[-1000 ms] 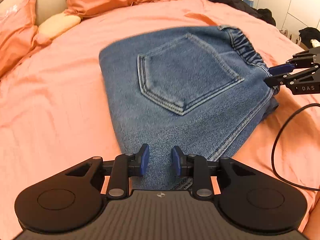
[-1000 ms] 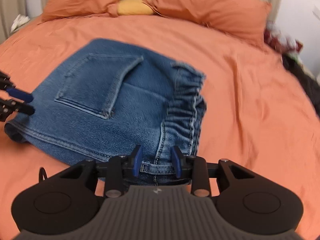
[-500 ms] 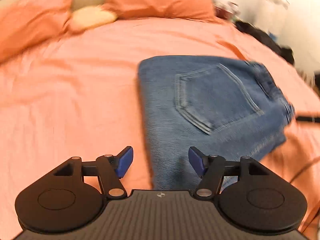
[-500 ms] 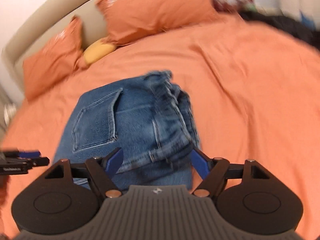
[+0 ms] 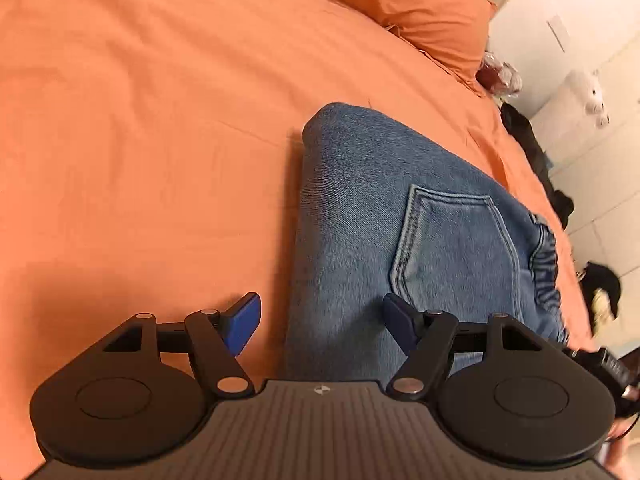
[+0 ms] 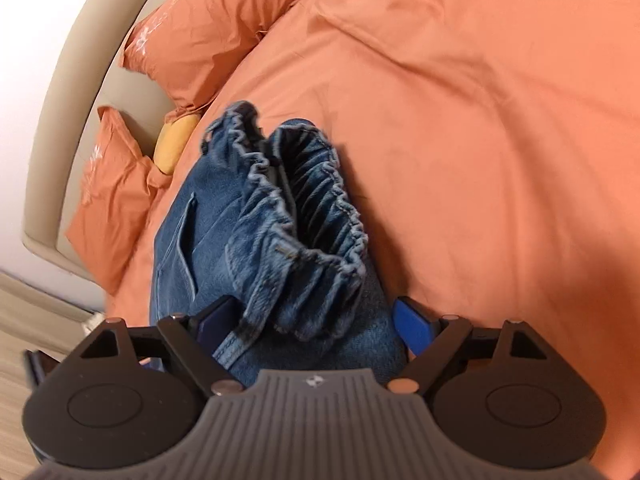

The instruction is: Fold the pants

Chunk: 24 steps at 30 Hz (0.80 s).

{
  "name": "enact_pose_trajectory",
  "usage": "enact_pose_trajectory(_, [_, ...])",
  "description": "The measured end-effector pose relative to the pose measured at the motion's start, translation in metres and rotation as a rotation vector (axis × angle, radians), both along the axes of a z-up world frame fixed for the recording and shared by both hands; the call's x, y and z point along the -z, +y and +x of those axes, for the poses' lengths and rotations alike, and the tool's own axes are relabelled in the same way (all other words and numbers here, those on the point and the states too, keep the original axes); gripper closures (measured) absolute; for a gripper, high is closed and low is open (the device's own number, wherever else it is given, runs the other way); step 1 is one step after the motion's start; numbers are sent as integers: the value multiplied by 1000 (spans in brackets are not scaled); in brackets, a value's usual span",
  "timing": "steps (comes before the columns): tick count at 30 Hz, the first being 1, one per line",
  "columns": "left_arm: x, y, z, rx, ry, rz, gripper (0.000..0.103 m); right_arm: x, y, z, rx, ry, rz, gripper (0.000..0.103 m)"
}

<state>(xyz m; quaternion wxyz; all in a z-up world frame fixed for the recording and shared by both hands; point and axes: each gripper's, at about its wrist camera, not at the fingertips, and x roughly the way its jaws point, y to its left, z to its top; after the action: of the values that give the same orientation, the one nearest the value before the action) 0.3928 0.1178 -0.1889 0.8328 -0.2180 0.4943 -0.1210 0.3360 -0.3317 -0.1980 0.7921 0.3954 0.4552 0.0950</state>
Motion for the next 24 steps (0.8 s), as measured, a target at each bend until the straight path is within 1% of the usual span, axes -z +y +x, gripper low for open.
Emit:
enact_pose_trajectory(1, [5,0,3,1,7,-17,22,4,-1,1,4,0,26,21])
enact_pose_trajectory(3, [13,0,7,2,17,-52,30,10,-3,3,8,-4,59,21])
enact_pose_trajectory(4, [15,1,6,4,18,-69,41,12,-3,4,8,-6,68,22])
enact_pose_trajectory(5, [17,2,6,11,16,-97,47,13,-3,5,7,-6,70,23])
enact_pose_trajectory(6, [16,4,5,9,14,-100,48,12,-2,6,5,-6,67,25])
enact_pose_trajectory(8, [13,2,2,21,-1,-82,54,8,0,7,-14,-11,46,31])
enact_pose_trajectory(9, [10,0,0,28,-10,-66,57,5,0,6,-20,-13,41,36])
enact_pose_trajectory(10, [6,-4,0,34,-21,-51,61,2,0,5,-22,-16,38,41])
enact_pose_trajectory(11, [1,-6,-3,41,-32,-36,65,-1,0,3,-26,-24,29,43])
enact_pose_trajectory(13, [-7,-7,-5,45,-46,-25,70,-13,4,1,-40,-48,-1,51])
enact_pose_trajectory(15, [-17,-5,-8,46,-56,-27,74,-23,7,-3,-41,-66,-5,54])
enact_pose_trajectory(17, [-29,0,-12,48,-72,-10,79,-36,12,-6,-59,-100,3,58])
enact_pose_trajectory(21, [-52,21,-24,40,-86,32,80,-61,40,-9,-111,-129,9,62])
enact_pose_trajectory(24, [-70,49,-41,31,-93,68,81,-73,70,-11,-154,-157,31,63])
